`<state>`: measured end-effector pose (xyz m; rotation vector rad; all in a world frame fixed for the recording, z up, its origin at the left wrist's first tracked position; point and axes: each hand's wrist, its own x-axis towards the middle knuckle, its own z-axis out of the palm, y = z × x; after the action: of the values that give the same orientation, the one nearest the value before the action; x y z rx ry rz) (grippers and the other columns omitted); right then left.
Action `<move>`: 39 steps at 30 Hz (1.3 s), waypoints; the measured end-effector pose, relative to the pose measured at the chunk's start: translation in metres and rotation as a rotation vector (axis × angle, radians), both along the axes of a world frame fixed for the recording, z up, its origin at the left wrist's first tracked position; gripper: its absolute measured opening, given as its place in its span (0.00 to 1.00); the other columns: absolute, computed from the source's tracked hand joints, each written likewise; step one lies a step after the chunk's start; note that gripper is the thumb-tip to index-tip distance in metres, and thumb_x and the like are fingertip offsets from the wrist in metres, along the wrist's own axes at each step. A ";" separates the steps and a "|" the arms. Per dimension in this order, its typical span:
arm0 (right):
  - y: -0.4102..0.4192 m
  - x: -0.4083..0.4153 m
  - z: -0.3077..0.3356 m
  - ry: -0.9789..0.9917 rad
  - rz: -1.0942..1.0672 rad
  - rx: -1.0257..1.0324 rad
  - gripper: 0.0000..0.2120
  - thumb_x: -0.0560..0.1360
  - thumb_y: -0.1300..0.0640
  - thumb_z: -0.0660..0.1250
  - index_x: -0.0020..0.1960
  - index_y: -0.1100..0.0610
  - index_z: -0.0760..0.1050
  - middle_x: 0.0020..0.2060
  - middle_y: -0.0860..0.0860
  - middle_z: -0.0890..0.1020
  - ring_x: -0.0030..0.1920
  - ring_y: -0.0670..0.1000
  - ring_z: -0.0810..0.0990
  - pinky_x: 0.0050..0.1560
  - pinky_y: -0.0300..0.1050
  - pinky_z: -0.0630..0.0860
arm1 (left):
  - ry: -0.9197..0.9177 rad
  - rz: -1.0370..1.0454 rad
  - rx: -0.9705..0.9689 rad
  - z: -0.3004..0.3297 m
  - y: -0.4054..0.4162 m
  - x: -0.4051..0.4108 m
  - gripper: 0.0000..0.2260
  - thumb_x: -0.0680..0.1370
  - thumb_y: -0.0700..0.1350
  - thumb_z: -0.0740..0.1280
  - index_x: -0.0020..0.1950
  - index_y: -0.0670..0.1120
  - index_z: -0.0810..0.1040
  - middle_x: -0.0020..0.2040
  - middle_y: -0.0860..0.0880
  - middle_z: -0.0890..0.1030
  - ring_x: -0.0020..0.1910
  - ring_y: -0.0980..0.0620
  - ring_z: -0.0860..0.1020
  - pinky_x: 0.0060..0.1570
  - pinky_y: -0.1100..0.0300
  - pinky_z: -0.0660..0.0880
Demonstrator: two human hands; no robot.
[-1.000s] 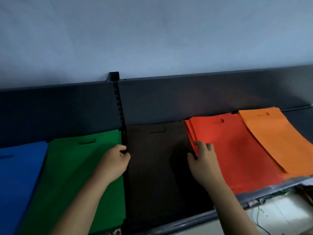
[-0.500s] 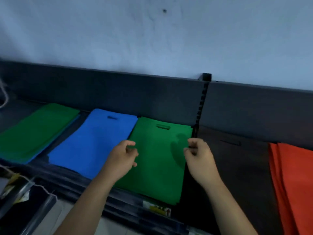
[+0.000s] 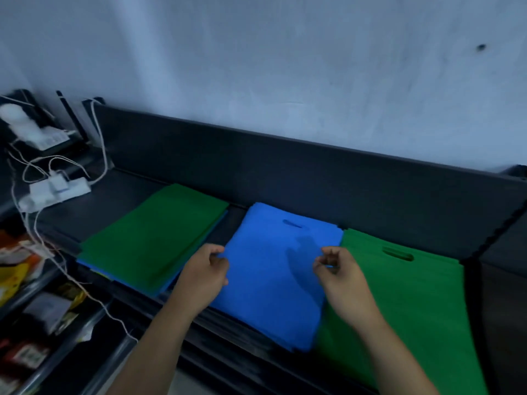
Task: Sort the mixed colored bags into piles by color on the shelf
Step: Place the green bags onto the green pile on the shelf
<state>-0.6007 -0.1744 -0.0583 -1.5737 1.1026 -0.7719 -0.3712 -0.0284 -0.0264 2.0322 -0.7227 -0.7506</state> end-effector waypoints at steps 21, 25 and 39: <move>0.049 0.294 -0.013 -0.008 -0.084 0.381 0.07 0.77 0.62 0.72 0.55 0.58 0.82 0.48 0.54 0.89 0.49 0.54 0.89 0.53 0.53 0.85 | -0.251 -0.172 0.190 -0.031 0.032 0.245 0.26 0.83 0.56 0.63 0.80 0.52 0.64 0.73 0.47 0.74 0.65 0.49 0.78 0.60 0.55 0.76; 0.046 0.293 -0.018 -0.018 -0.110 0.397 0.04 0.78 0.63 0.73 0.53 0.59 0.84 0.46 0.54 0.90 0.45 0.55 0.90 0.50 0.52 0.87 | -0.359 -0.039 0.160 -0.024 0.032 0.268 0.24 0.84 0.52 0.62 0.79 0.49 0.65 0.73 0.46 0.74 0.57 0.51 0.80 0.53 0.57 0.76; 0.045 0.300 -0.017 0.102 -0.147 0.292 0.08 0.76 0.68 0.70 0.56 0.65 0.80 0.47 0.63 0.86 0.46 0.64 0.87 0.45 0.59 0.86 | -0.388 -0.160 0.154 -0.039 0.043 0.286 0.24 0.84 0.52 0.63 0.79 0.47 0.66 0.76 0.48 0.70 0.66 0.49 0.75 0.62 0.56 0.74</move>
<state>-0.3011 -0.1289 -0.0749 -1.3080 1.3521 -0.6004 -0.0853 0.0144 -0.0652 2.3122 -1.0868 -0.5158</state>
